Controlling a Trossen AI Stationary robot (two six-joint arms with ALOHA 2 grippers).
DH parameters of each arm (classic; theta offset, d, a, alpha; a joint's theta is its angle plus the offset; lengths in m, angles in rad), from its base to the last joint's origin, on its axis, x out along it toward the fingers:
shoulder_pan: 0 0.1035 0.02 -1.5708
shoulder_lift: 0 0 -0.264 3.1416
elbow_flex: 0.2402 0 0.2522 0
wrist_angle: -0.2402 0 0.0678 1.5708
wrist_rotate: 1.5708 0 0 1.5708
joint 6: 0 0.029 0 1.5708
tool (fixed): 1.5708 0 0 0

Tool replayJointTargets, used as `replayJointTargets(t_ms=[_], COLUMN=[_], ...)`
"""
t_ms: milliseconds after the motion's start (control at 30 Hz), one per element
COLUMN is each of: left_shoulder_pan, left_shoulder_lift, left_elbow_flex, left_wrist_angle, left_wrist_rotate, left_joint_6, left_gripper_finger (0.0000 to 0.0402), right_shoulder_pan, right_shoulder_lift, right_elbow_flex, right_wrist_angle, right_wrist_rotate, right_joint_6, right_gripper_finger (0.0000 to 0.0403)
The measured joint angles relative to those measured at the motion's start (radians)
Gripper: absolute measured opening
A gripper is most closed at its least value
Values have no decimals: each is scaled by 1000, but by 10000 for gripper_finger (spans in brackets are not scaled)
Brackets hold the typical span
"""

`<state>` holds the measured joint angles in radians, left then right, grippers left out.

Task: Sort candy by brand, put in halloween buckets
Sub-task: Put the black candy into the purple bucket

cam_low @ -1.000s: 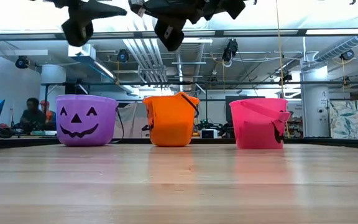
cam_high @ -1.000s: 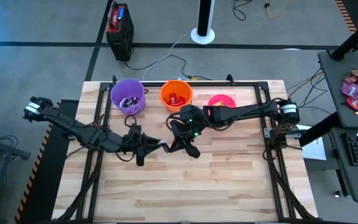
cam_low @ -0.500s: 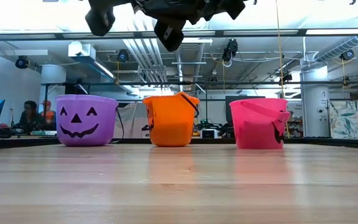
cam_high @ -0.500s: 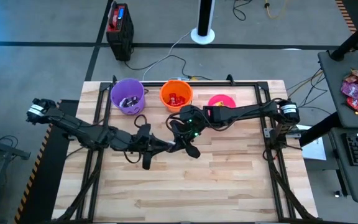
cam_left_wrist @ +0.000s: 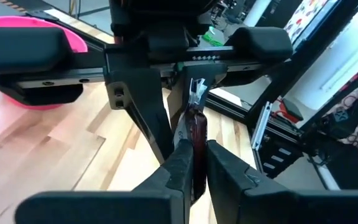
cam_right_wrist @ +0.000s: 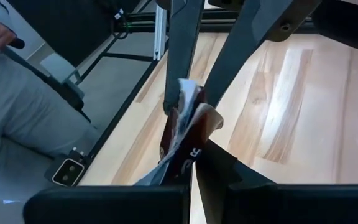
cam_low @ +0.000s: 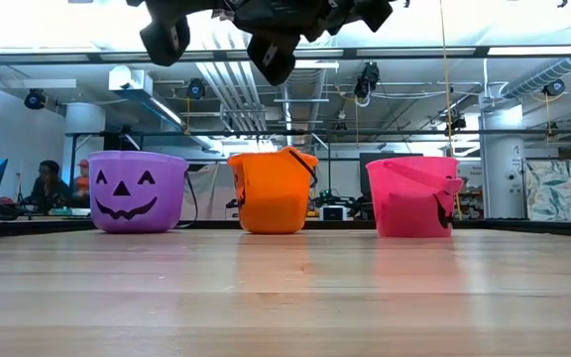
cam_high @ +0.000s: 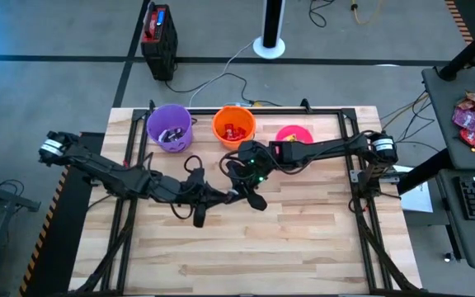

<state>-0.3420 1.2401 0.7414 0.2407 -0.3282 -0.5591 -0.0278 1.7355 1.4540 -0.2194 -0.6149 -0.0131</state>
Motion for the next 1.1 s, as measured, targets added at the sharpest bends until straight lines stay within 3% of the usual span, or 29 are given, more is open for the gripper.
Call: replayJointTargets(t_ms=[500, 900, 1100], left_shoulder_pan=[1, 12, 32], left_shoulder_lift=[18, -49, -182], left_elbow_flex=[-3, -5, -5], left_wrist_angle=[39, 48, -159], left_wrist_rotate=[-6, -28, -181], left_joint_6=[33, 73, 47], left_gripper_finger=[3, 1, 0], right_shoulder_pan=[-11, -26, -64], right_shoulder_lift=[0, -2, -2], right_elbow_flex=[0, 3, 3], right_wrist_angle=[-15, 1, -51], right_wrist_rotate=[-3, 20, 20], right_joint_6=[14, 41, 83], right_gripper_finger=[9, 21, 40])
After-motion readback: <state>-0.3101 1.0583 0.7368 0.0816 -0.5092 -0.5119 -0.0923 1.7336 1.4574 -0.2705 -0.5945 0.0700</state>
